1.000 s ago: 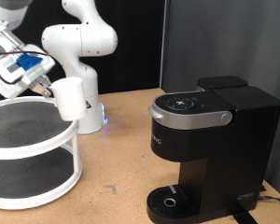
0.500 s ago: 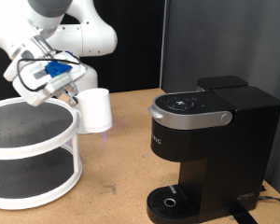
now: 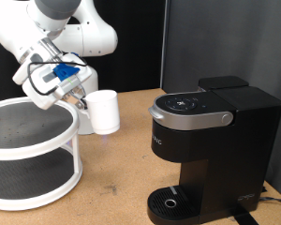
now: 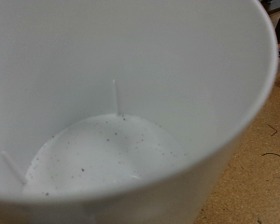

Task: Make a cup of coffee with the keurig machine

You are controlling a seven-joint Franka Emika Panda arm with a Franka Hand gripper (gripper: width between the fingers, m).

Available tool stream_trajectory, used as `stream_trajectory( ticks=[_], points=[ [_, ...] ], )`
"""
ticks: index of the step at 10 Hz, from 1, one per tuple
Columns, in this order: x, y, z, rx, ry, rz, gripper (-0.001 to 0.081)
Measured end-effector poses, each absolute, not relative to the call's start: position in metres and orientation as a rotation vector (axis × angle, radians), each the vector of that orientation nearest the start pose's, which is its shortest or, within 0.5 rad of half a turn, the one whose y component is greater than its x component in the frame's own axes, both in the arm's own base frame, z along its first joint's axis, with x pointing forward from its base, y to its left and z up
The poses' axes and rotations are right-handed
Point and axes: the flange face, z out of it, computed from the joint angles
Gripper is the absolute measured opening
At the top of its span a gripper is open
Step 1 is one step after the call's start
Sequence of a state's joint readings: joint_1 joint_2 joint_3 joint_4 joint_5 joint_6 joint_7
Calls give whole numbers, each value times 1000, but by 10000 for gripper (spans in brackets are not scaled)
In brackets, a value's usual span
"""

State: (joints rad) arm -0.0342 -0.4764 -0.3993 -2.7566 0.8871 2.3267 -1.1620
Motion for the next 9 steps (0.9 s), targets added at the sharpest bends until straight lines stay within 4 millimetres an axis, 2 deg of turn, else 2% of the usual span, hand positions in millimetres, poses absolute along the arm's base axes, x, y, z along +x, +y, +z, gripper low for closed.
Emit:
stream_trajectory(
  ticks=[2,6,9],
  points=[
    [351,-124,342,-2465,-162,-641,69],
    [367,-99,295,-2546,-128,-592,69],
    [374,-92,260,-2561,-130,-589,69]
  ],
)
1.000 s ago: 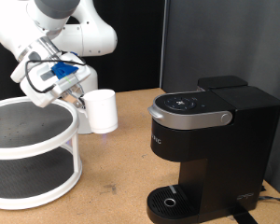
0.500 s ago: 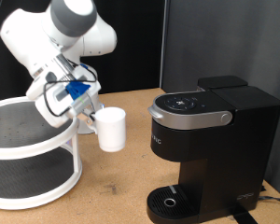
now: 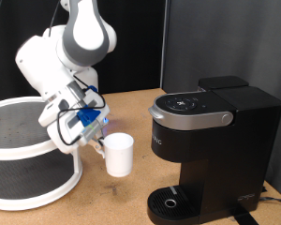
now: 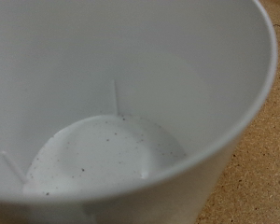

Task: Make a cup of coffee with the keurig machine

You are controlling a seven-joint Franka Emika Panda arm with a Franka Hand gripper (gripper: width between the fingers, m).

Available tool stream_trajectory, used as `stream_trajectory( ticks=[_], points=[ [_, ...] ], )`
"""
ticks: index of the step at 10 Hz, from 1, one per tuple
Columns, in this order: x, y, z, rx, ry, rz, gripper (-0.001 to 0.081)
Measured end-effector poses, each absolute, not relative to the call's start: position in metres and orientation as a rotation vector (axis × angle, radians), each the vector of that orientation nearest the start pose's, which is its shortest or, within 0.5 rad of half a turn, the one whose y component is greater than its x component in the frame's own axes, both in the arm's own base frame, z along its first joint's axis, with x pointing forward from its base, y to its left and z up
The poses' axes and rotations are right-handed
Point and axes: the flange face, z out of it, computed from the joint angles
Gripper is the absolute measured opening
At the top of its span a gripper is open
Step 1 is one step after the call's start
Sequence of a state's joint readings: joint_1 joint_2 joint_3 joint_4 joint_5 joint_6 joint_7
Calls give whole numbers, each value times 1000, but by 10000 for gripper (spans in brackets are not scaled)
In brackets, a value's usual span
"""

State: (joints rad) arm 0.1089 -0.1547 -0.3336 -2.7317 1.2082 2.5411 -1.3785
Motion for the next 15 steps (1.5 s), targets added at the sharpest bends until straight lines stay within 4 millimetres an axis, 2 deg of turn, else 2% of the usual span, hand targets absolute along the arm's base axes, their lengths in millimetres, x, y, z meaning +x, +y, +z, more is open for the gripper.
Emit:
stream_trajectory(
  ticks=[2,5,15],
  points=[
    [378,-87,242,-2569,-129,-585,69],
    [385,-76,225,-2561,-125,-599,69],
    [411,-6,190,-2539,-149,-667,69]
  ],
)
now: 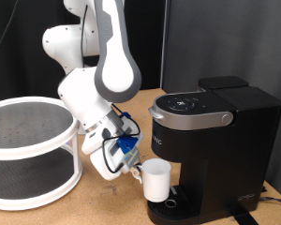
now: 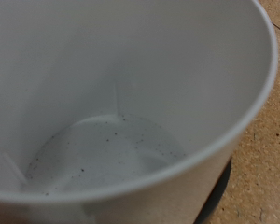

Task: Make a cup of coffee with the keurig machine

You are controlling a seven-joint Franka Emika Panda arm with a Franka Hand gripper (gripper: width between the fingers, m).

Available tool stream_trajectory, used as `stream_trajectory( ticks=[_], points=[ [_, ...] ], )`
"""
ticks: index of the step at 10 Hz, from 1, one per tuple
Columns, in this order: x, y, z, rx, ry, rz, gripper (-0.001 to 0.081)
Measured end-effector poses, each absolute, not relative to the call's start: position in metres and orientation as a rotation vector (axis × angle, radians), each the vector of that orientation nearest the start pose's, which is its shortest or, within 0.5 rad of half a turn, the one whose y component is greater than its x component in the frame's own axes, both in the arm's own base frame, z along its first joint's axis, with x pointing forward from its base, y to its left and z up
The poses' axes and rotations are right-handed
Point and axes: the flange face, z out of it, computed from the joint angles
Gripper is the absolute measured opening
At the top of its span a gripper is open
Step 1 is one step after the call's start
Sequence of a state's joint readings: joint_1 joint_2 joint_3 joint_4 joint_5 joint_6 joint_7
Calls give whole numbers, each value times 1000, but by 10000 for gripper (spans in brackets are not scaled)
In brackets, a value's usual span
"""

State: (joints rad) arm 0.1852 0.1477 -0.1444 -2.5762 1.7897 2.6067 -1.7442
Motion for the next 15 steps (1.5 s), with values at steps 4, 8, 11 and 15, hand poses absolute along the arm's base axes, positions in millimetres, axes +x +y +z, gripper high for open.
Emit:
stream_trajectory(
  ticks=[4,8,11,15],
  points=[
    [421,9,182,-2529,-143,-676,69],
    [426,16,180,-2520,-151,-690,69],
    [429,17,180,-2517,-139,-700,69],
    [428,15,179,-2520,-138,-697,371]
  ],
)
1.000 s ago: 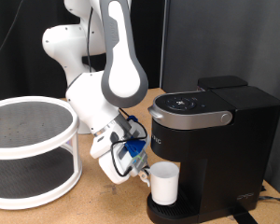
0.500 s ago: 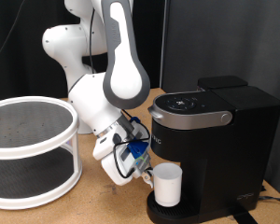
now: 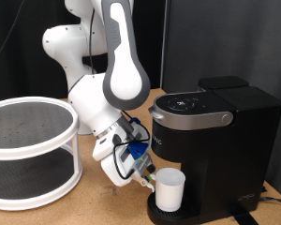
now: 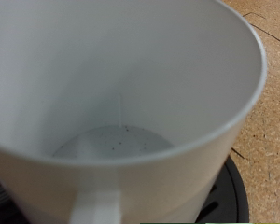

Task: Make a cup of coffee with the keurig machine

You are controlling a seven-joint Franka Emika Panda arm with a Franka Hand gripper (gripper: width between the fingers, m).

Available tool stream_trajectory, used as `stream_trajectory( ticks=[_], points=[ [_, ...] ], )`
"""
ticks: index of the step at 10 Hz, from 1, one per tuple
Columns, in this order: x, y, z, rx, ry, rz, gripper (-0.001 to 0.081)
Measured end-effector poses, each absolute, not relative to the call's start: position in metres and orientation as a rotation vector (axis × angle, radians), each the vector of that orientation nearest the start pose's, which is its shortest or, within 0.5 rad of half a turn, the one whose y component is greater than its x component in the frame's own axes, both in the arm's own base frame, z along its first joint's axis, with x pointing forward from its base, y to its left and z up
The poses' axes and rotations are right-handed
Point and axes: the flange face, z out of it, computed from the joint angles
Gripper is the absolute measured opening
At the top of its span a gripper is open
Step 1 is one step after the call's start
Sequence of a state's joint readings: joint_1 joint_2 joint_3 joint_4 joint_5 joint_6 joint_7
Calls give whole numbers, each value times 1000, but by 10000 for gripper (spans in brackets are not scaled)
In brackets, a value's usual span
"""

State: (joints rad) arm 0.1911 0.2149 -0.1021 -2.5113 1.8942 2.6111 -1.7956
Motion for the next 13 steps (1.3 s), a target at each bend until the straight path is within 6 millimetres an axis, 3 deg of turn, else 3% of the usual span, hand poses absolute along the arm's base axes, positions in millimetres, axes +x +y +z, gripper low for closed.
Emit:
stream_trajectory(
  ticks=[1,2,3,4,7,10,13],
  points=[
    [425,12,178,-2529,-147,-680,371],
    [421,6,176,-2540,-160,-652,580],
    [417,0,176,-2548,-170,-622,580],
    [411,-8,176,-2546,-181,-594,740],
    [394,-31,192,-2487,-195,-577,802],
    [392,-36,189,-2508,-230,-594,802],
    [384,-57,207,-2442,-274,-632,802]
  ],
)
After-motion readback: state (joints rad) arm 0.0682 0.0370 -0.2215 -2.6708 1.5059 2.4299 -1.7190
